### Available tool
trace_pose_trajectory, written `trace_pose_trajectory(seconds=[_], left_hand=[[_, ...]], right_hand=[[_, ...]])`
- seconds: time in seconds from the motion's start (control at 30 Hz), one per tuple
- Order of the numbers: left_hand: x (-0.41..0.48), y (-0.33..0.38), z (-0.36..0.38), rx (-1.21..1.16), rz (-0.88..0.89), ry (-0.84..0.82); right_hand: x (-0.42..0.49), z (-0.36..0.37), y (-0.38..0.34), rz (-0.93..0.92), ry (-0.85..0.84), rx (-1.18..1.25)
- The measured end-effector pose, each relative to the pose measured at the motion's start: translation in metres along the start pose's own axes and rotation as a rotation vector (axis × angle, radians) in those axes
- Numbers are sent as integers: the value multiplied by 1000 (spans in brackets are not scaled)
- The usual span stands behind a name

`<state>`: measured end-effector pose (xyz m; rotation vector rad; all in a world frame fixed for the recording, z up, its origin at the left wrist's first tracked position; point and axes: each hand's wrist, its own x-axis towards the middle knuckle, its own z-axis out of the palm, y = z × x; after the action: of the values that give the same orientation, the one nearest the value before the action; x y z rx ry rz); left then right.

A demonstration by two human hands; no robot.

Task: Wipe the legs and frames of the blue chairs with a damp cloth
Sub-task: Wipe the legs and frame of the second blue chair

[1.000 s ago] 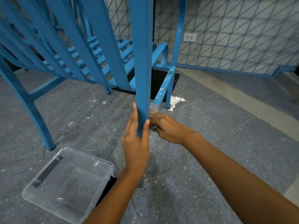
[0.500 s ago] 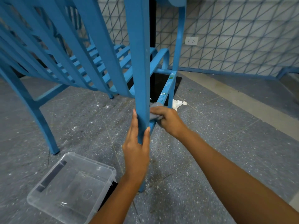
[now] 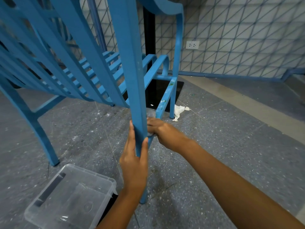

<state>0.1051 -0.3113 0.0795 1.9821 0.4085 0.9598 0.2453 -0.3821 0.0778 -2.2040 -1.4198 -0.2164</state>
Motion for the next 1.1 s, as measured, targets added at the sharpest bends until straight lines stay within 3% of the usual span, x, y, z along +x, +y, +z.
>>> trace_pose_trajectory(seconds=[0.13,0.67,0.83,1.1], left_hand=[[0,-2,2,-9,-12,8],[32,19,0,-77,-14,-80],[34,17,5,-67,-18,-92],[34,13,6,-89,-42,-80]], right_hand=[[2,6,13,15,-35,-41],[11,-13,23,147,129,-32],[11,-16,32,172,43,-85],[17,-12,42,165,65,-69]])
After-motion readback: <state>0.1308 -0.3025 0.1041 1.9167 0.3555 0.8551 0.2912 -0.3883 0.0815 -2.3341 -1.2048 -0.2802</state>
